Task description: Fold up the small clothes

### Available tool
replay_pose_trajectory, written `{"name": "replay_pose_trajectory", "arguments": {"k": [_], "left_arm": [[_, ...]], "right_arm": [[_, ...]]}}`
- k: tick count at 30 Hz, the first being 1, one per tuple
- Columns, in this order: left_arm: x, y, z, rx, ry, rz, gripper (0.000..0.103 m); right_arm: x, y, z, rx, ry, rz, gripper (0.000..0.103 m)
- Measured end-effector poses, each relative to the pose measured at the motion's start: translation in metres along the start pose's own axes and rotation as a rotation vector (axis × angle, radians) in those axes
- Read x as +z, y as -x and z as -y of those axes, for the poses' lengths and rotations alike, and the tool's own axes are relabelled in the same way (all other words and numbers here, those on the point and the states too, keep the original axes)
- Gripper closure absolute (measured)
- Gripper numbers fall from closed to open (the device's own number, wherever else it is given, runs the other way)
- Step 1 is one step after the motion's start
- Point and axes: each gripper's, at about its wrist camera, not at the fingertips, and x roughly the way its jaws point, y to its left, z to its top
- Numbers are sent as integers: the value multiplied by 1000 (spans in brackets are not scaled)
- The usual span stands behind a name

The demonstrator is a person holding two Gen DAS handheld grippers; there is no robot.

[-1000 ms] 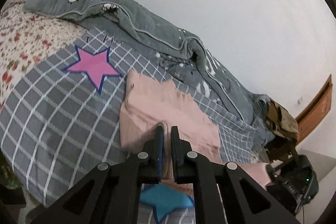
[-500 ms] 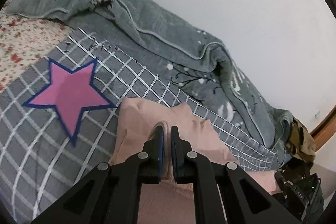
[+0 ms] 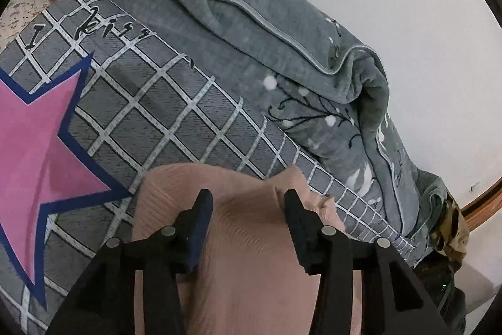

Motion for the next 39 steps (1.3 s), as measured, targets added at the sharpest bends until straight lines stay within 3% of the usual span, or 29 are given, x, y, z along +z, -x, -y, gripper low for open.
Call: {"name": "replay_pose_trajectory", "arguments": {"k": [7,13,18,22,25,28,39], "left_arm": [[-15,15,-1,49,-85,-12,54],[-47,54,4,135,-220,11,49],[-80,80,-11,169,-252,-9,47],[-101,86,-22,150,-248,-45,45],[-116,83,-29,175,-260,-69,44],[-125,86,-36,161,-267,-46,43],[-116,59,-29,164,-291,-44,38]], "right_arm": [[-16,4,-1,-89,41,-59,71],[-52,56,-8,-179,172,-28,70],[-92,84,0,-257,236,-46,64],[-114,93,14,-237,185,-80,63],[-126,97,19,-227,173,-76,62],[-131,98,20,-231,183,-64,61],[-125,81,21,-214,163,-57,57]]}}
